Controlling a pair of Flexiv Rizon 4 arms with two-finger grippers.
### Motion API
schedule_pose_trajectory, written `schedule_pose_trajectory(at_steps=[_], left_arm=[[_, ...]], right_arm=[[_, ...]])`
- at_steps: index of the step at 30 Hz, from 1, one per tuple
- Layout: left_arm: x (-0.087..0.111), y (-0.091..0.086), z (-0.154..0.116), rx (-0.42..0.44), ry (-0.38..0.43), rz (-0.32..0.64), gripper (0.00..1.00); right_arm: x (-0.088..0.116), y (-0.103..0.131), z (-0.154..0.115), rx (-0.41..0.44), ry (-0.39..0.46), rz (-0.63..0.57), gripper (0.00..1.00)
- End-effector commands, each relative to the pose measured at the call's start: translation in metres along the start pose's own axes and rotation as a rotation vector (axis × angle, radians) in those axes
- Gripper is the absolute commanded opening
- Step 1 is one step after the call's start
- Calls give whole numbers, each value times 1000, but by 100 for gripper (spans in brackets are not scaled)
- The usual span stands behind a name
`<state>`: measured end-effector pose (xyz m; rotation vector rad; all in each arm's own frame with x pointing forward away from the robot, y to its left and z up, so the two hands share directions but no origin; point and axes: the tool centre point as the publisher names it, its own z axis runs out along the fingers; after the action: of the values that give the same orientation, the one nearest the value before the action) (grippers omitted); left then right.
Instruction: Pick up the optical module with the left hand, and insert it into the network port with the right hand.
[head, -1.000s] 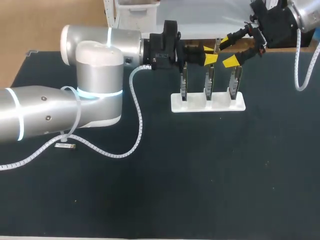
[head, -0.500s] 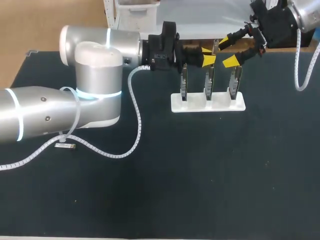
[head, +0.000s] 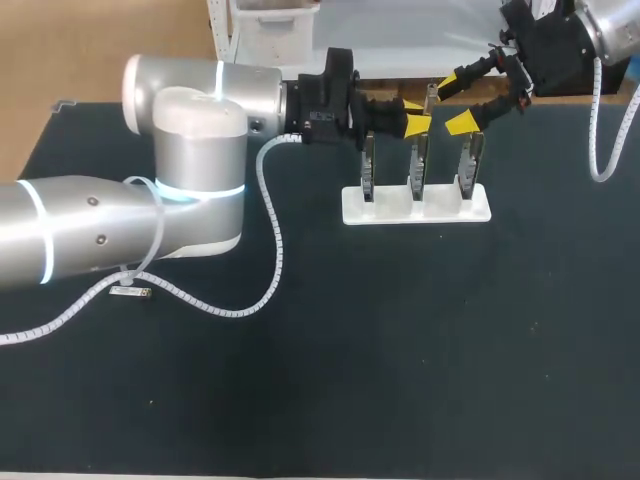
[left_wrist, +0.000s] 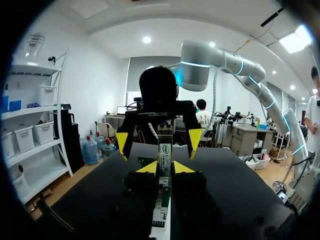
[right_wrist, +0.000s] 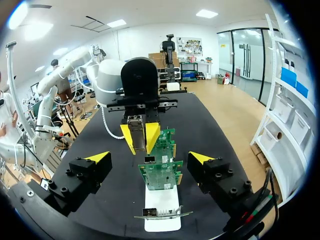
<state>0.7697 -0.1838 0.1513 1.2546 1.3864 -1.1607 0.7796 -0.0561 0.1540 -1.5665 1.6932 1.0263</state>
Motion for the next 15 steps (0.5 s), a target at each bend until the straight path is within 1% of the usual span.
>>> schedule_pose_trajectory(at_steps=[1, 15], left_arm=[[1, 4, 2, 7, 0, -3, 0], [0, 6, 3, -1, -4, -5, 0]], right_arm=[[0, 2, 0, 5, -1, -1, 100], [0, 2, 0, 5, -1, -1, 100]])
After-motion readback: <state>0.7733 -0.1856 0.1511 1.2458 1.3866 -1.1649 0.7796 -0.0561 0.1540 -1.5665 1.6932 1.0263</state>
